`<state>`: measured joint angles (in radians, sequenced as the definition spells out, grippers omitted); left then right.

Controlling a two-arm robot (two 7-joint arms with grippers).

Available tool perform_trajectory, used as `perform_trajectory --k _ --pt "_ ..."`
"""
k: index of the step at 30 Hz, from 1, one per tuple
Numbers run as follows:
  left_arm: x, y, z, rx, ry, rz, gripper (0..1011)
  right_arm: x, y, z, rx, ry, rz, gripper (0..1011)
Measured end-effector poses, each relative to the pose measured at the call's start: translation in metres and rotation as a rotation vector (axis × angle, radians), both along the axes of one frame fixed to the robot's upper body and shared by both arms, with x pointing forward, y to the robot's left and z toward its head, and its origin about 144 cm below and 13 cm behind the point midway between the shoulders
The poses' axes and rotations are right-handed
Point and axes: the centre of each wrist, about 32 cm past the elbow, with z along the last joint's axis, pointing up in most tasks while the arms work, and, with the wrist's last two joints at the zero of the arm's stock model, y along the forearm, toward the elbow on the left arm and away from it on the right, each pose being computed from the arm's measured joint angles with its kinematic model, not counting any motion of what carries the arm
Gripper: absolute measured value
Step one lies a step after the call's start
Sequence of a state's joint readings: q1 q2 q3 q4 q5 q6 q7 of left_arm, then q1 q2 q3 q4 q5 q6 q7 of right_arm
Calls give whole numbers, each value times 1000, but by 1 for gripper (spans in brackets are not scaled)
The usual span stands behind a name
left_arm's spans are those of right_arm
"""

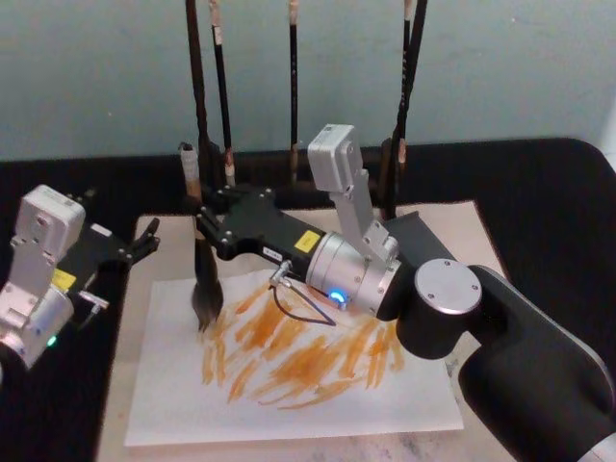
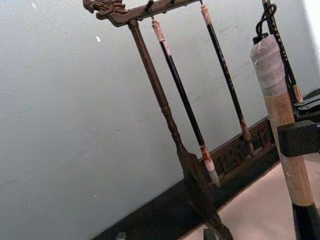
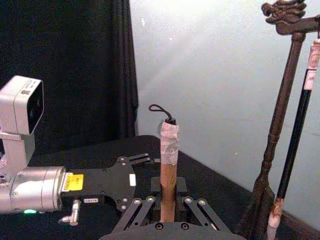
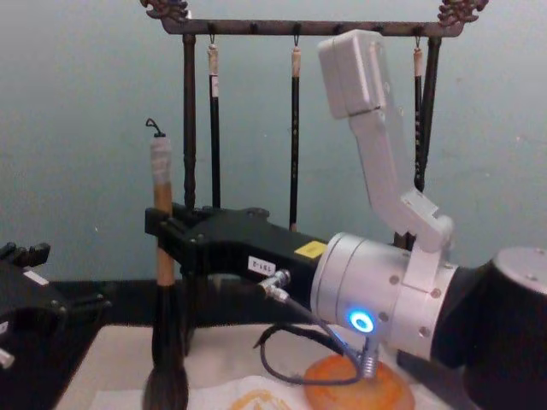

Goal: Pick up the brush from the inkstone, write on the paper, then place the brush back to its original position.

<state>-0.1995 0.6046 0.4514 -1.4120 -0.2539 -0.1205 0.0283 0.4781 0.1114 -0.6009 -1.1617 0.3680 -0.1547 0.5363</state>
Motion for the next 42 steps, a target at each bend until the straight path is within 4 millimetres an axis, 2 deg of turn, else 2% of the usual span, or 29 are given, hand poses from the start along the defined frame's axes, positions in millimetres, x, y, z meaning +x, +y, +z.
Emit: perform_trajectory --k 18,27,36,42 --pt "0 0 0 0 0 0 1001 -1 2 -2 -17 -67 -28 175" --pt "0 0 0 0 0 0 1001 -3 -1 4 13 -73 -33 175" --pt "0 0 0 0 0 0 1001 -9 -16 13 68 -58 -77 175" --pt "0 0 0 0 0 0 1001 -17 -34 18 112 -32 -147 175"
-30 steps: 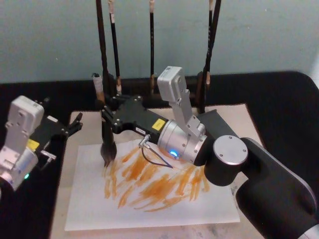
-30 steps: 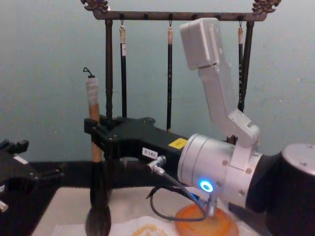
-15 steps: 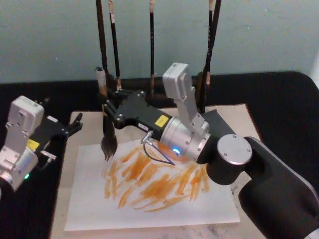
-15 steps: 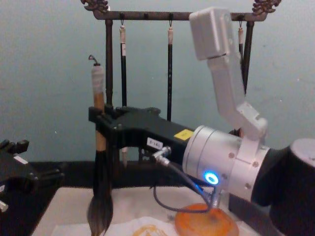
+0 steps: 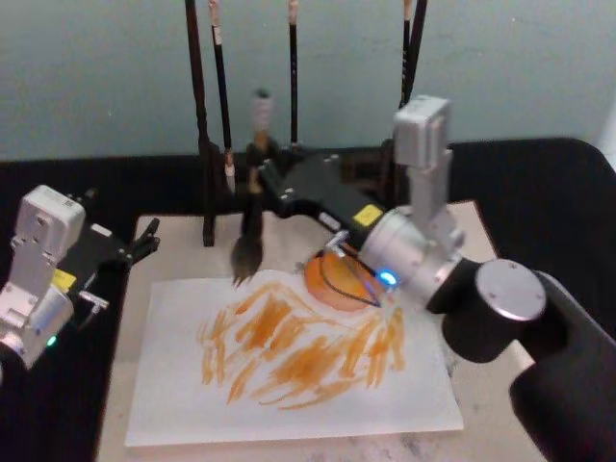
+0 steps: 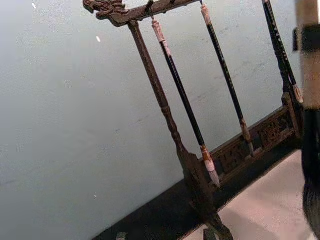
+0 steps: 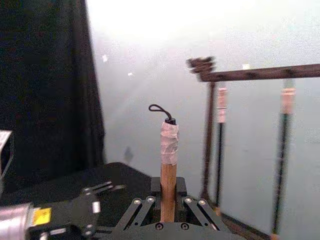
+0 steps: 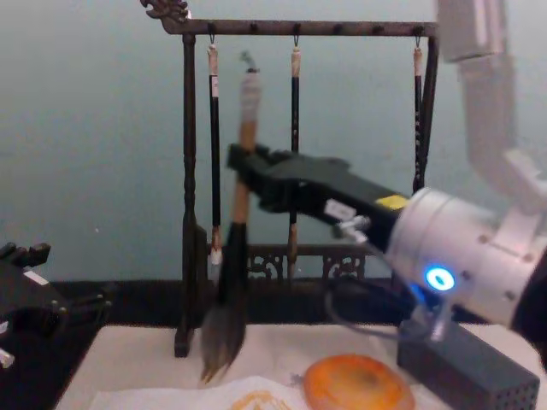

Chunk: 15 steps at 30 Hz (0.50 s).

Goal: Pick up the brush from the inkstone, write on the paper, then place the brush back to its original position.

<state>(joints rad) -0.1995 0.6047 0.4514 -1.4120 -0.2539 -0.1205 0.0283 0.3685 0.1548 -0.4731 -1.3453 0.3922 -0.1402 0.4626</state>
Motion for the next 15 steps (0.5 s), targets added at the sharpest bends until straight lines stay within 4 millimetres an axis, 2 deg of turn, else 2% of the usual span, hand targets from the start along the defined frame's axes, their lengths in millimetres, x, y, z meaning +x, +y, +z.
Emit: perform_trajectory --k 7,15 --pt "0 0 0 0 0 0 1001 -13 -23 6 53 43 -94 175" --pt "0 0 0 0 0 0 1001 -26 -41 9 121 112 -168 175"
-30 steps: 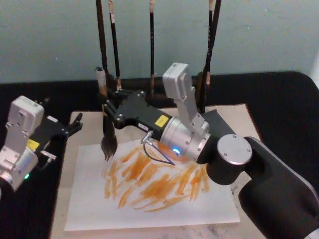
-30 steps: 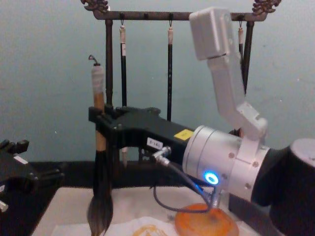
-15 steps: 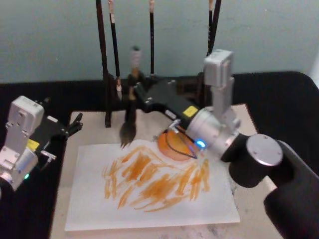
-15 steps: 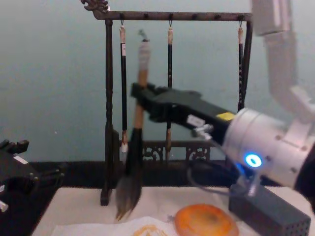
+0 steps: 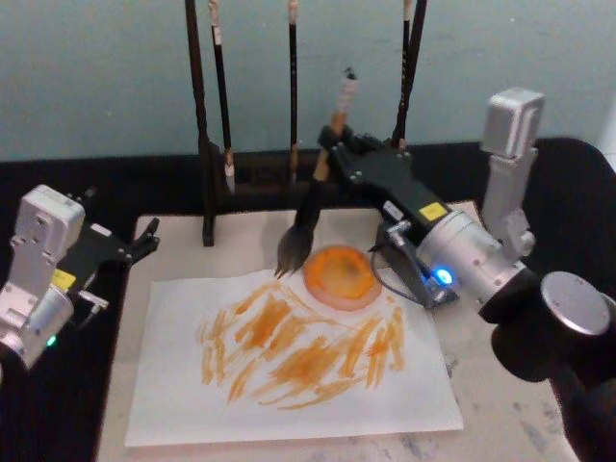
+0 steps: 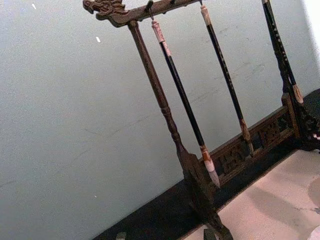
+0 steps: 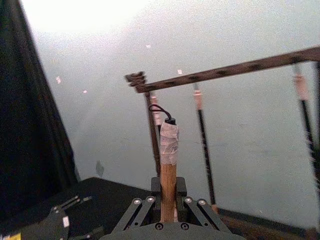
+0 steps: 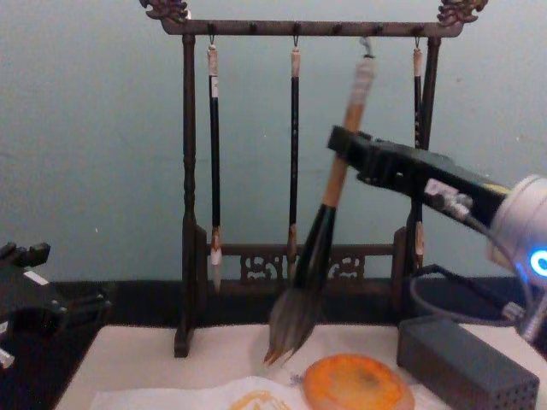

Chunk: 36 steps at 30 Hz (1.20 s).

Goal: Pick up the brush from the inkstone, write on the paper, then place the brush back to its original position.

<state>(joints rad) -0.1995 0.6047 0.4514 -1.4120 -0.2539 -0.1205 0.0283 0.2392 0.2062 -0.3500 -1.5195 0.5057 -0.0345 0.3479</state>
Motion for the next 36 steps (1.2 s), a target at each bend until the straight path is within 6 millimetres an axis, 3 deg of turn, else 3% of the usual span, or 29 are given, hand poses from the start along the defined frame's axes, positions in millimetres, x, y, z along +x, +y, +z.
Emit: perform_trajectory --k 13,24,36 --pt "0 0 0 0 0 0 1001 -6 -30 -3 209 208 -90 175" --pt "0 0 0 0 0 0 1001 -2 -52 -20 361 356 -143 175" --pt "0 0 0 0 0 0 1001 5 -61 -36 453 446 -173 175"
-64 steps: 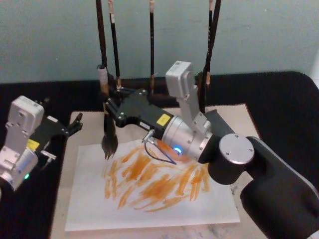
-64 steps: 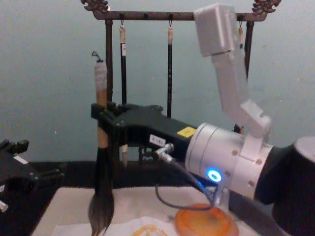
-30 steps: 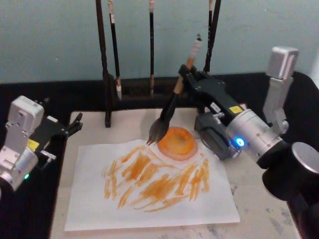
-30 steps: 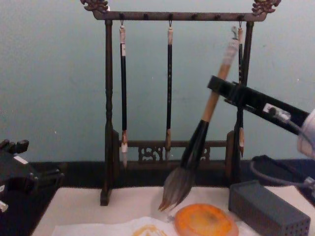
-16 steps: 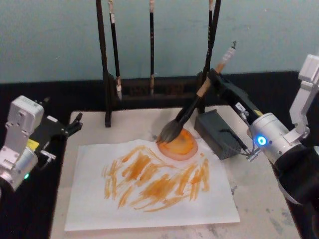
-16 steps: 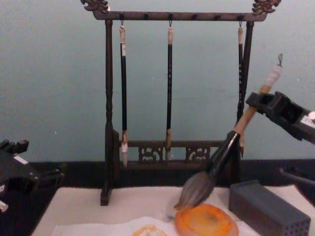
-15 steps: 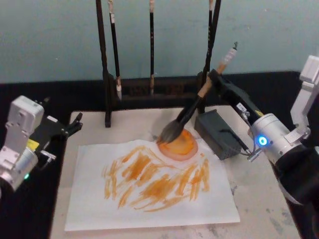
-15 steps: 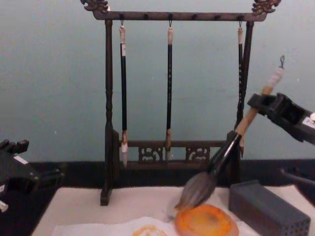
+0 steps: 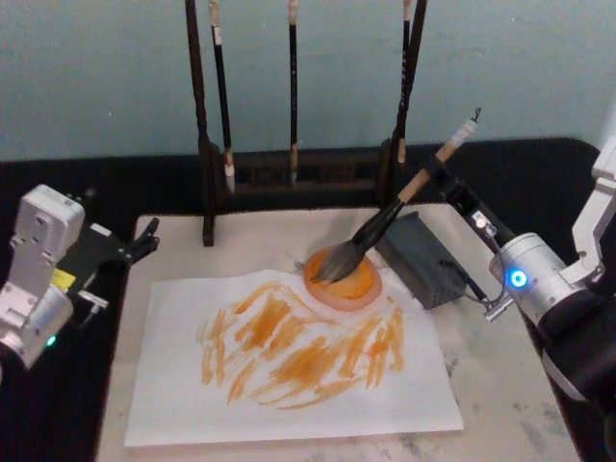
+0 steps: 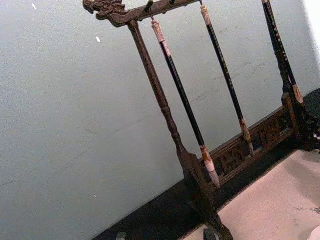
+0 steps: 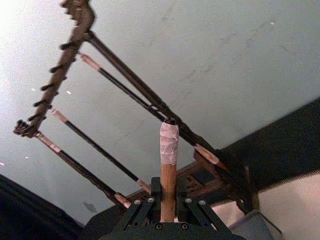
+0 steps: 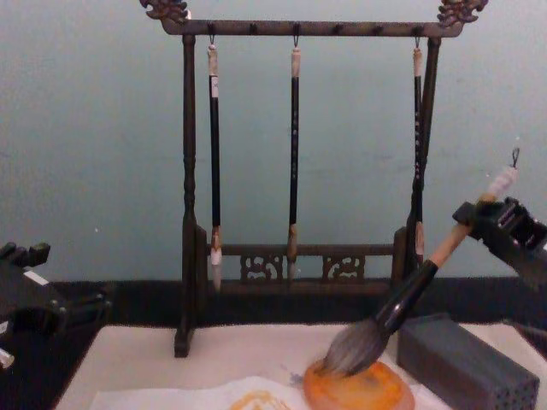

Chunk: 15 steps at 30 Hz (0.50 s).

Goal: Pick up the brush from the inkstone, write on the paper, then place the brush back to its original position.

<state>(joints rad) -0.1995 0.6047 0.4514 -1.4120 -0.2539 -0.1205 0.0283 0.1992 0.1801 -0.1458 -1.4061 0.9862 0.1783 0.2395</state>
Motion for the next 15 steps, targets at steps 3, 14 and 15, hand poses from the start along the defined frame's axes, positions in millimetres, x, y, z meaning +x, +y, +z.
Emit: perform_trajectory --k 3,14,15 --pt "0 0 0 0 0 0 1001 3 -1 -4 17 16 -6 175" --pt "0 0 0 0 0 0 1001 17 -6 -15 46 59 -38 175" --pt "0 0 0 0 0 0 1001 19 -7 -16 48 64 -43 175"
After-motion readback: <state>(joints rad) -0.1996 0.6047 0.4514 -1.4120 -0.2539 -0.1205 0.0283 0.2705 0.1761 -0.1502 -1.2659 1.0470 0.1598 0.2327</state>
